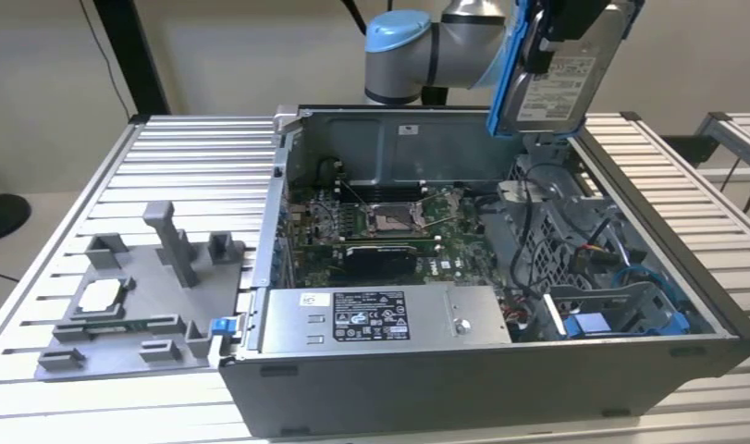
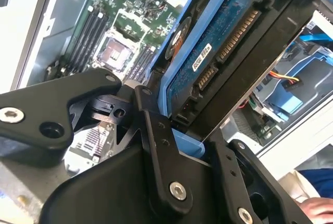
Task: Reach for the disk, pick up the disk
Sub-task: 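Pick up the disk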
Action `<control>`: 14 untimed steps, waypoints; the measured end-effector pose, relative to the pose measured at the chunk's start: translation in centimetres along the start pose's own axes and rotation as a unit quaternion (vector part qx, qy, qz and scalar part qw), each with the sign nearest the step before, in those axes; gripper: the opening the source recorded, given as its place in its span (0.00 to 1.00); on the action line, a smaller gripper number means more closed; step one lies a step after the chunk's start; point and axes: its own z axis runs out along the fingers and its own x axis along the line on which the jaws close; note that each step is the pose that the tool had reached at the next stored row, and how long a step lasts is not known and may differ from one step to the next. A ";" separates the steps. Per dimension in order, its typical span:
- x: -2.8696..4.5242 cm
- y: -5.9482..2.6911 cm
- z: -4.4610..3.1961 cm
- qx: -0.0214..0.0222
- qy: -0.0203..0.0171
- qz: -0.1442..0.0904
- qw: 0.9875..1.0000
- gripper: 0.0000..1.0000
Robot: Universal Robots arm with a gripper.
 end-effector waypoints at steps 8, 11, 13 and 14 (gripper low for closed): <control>0.51 0.01 -0.02 0.000 0.000 0.000 1.000 0.00; 0.69 0.01 -0.02 0.000 0.000 0.000 1.000 0.00; 0.79 0.01 -0.02 0.000 0.000 0.000 1.000 0.00; 0.85 0.01 -0.02 0.000 0.000 0.000 1.000 0.00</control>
